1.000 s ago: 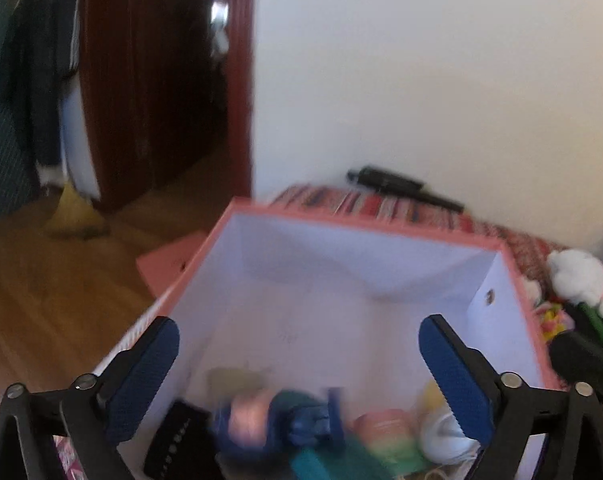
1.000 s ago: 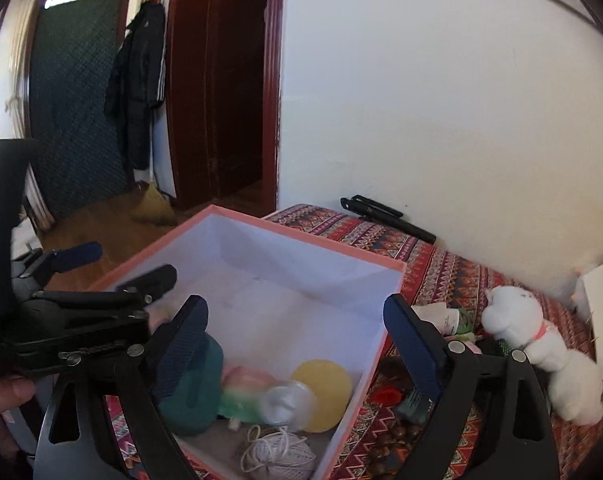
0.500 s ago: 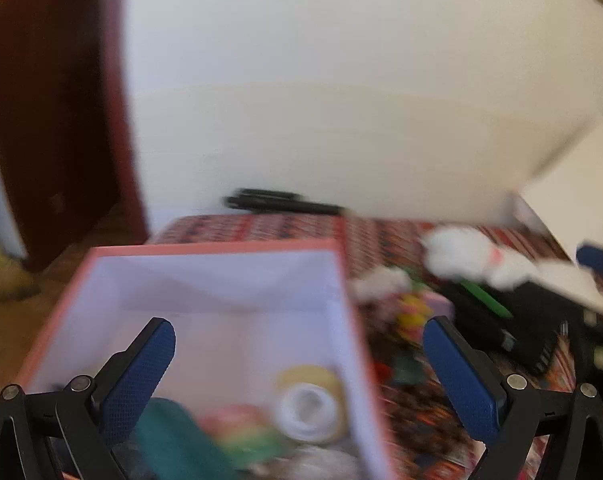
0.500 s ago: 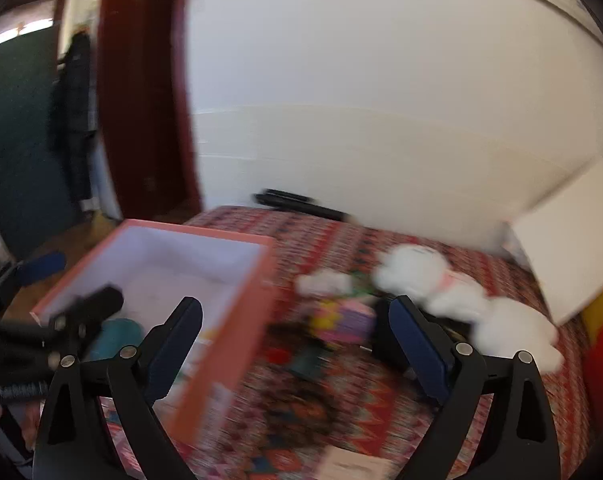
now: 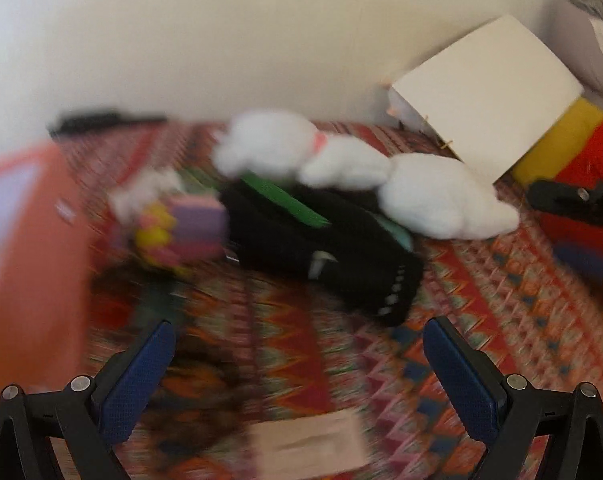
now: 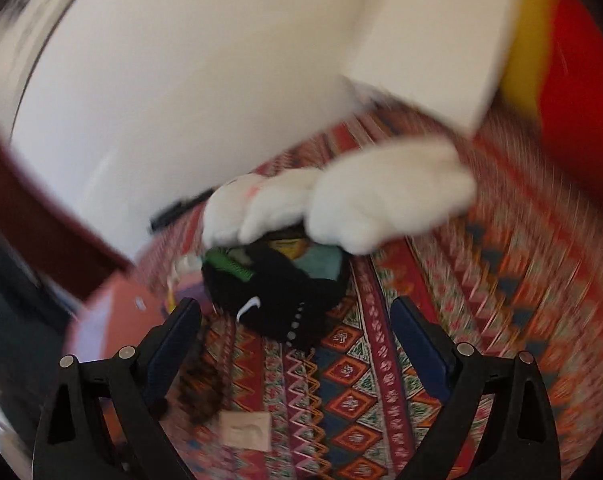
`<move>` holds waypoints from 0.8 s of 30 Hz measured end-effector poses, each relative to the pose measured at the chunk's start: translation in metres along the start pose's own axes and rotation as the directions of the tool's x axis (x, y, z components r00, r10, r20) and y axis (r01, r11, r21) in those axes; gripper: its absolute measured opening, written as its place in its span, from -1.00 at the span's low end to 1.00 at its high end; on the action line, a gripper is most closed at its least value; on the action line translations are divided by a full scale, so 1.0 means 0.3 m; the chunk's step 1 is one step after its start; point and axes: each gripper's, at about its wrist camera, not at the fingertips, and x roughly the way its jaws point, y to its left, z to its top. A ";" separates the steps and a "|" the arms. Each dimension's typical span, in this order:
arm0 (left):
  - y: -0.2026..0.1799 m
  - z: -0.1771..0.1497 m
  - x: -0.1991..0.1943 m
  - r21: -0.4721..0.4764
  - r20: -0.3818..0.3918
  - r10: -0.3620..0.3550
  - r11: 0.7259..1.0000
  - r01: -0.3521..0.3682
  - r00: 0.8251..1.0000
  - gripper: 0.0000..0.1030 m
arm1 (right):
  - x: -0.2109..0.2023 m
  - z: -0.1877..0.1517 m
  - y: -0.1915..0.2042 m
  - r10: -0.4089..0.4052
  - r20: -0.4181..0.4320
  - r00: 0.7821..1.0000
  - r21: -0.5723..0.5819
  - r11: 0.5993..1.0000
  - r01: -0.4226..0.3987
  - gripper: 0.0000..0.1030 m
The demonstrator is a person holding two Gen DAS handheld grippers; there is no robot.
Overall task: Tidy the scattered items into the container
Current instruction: 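Grasp the black glove with the left gripper while the right grasps the white plush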
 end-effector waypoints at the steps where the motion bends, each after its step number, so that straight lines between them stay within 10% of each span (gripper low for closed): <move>1: 0.001 0.009 0.040 -0.038 -0.022 -0.020 0.999 0.019 1.000 0.98 | 0.029 0.020 -0.062 0.037 -0.005 0.999 0.084 0.996 -0.036 0.89; 6: 0.027 0.027 0.277 -0.260 -0.134 -0.129 0.961 0.091 0.983 0.98 | 0.193 0.116 -0.274 0.155 0.026 0.988 0.312 0.937 -0.155 0.89; 16: 0.024 0.041 0.523 -0.347 -0.154 -0.189 0.929 0.126 0.970 0.93 | 0.536 0.263 -0.374 0.227 0.079 0.971 0.486 0.842 -0.236 0.94; 18: 0.025 0.046 0.543 -0.379 -0.125 -0.244 0.908 0.180 0.962 0.51 | 0.581 0.269 -0.397 0.239 0.079 0.968 0.484 0.839 -0.247 0.45; 19: 0.032 0.041 0.553 -0.397 -0.137 -0.243 0.902 0.171 0.960 -0.04 | 0.588 0.270 -0.410 0.249 0.091 0.964 0.485 0.835 -0.261 0.36; 23: 0.112 0.006 0.542 -0.547 -0.104 -0.350 0.802 0.240 0.931 -0.44 | 0.542 0.277 -0.436 0.271 0.132 0.953 0.514 0.804 -0.300 0.23; 24: 0.121 -0.003 0.525 -0.570 -0.096 -0.377 0.780 0.259 0.921 -0.82 | 0.514 0.279 -0.432 0.261 0.141 0.955 0.511 0.807 -0.296 0.23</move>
